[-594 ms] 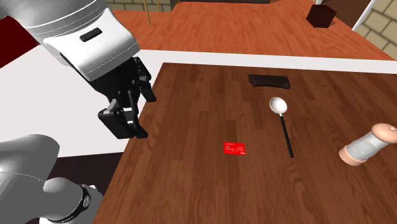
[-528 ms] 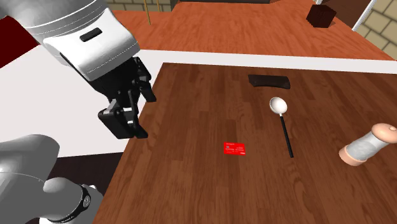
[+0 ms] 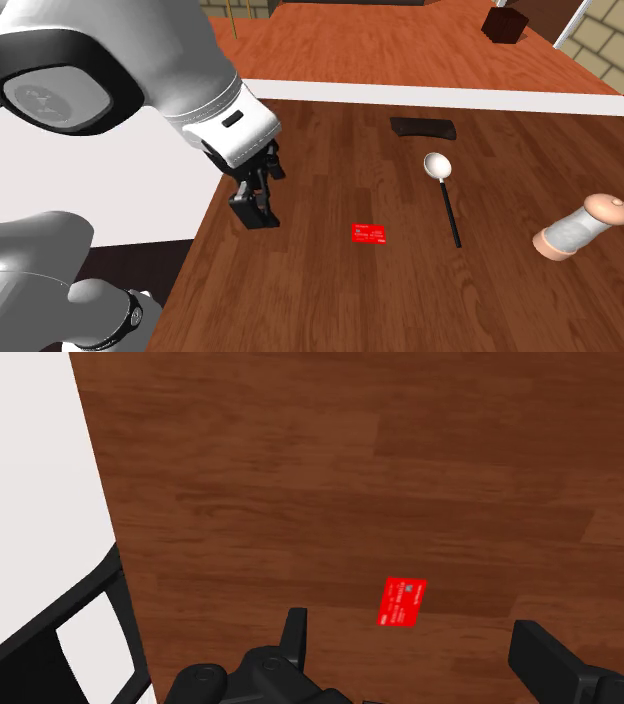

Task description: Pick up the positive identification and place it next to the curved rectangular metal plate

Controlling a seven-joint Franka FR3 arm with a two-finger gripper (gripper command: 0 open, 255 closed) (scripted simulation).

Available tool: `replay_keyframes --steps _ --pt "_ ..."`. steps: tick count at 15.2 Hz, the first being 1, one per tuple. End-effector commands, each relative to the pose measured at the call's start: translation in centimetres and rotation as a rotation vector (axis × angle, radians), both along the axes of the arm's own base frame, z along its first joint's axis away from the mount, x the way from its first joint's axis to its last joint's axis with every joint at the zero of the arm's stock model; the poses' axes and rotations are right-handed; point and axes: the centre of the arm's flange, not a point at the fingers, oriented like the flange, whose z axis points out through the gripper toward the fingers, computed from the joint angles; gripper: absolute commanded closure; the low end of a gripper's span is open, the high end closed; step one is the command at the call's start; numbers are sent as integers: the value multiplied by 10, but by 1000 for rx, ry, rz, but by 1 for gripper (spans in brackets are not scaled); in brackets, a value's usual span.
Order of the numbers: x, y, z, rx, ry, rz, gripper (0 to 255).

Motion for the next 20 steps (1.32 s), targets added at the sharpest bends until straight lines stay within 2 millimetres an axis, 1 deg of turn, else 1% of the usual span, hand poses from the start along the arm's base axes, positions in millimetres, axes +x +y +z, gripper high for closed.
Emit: replay_keyframes --steps 1,10,20 --pt "13 6 -20 -8 -30 -5 0" --pt "77 37 -110 -49 -139 -26 0" --pt "161 64 -203 -94 -261 -49 0"
